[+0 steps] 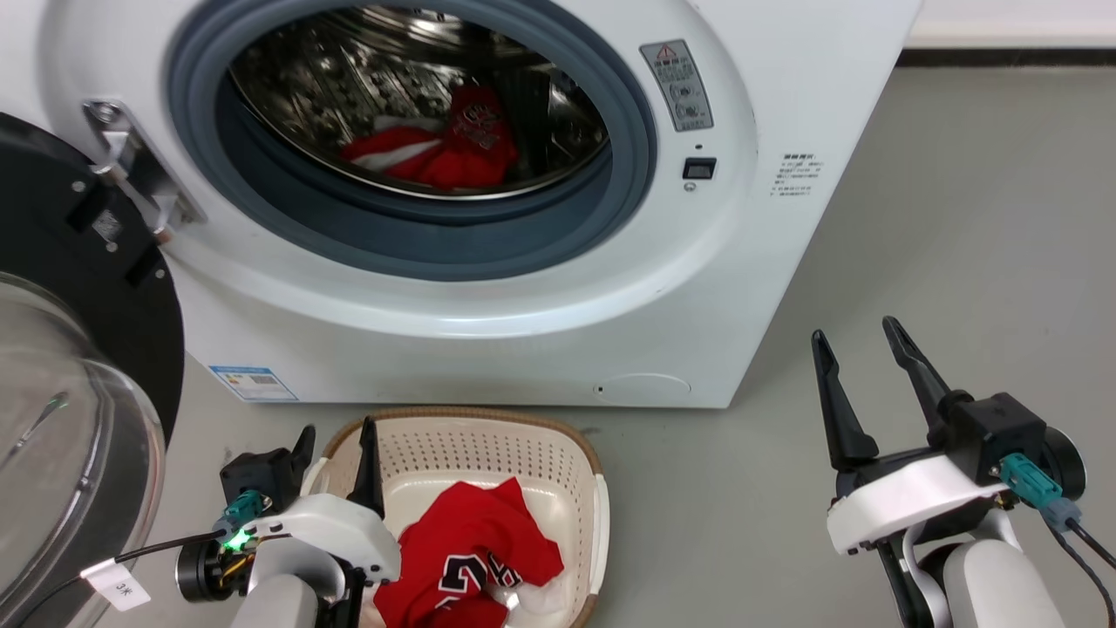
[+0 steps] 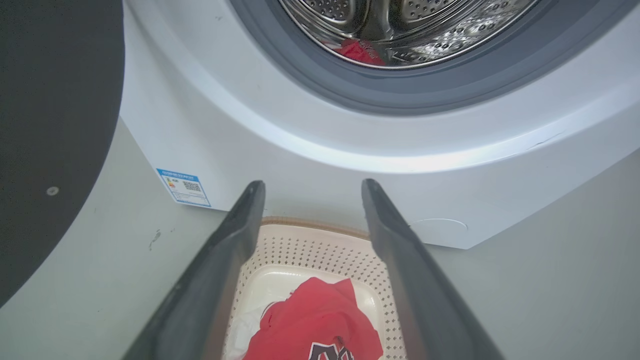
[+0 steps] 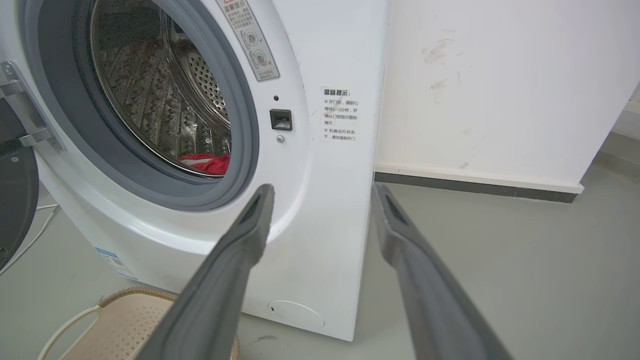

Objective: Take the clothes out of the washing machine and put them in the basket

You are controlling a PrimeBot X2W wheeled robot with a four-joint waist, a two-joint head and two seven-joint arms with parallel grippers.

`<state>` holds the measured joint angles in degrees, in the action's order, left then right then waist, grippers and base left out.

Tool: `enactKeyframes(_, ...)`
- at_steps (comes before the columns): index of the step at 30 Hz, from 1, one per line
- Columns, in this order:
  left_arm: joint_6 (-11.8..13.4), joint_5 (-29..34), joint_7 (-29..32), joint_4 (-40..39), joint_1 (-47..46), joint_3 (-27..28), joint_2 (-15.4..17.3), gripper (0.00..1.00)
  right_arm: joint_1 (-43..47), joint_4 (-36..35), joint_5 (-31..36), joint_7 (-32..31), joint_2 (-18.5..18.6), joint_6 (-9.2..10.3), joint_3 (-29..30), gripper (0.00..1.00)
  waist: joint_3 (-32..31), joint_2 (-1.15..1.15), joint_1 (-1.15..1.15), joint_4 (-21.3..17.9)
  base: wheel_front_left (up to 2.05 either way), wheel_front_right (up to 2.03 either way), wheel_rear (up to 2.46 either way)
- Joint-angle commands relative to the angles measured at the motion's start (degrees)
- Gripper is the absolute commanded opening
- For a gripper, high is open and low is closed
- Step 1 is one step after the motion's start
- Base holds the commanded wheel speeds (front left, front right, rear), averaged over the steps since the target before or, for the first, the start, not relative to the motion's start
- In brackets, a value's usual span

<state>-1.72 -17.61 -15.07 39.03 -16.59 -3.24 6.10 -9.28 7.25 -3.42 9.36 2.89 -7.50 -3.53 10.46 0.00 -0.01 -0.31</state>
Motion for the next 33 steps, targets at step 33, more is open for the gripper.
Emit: enactKeyframes(33,-1.98,9.98,-0.05,-7.95,-16.26,1.25,1.87,1.0,-0.21,-12.65,1.15,-4.84,-0.04,0.03,-0.23,1.0,7.74,0.0,0.01,-3.76,0.0,0.0,0.0)
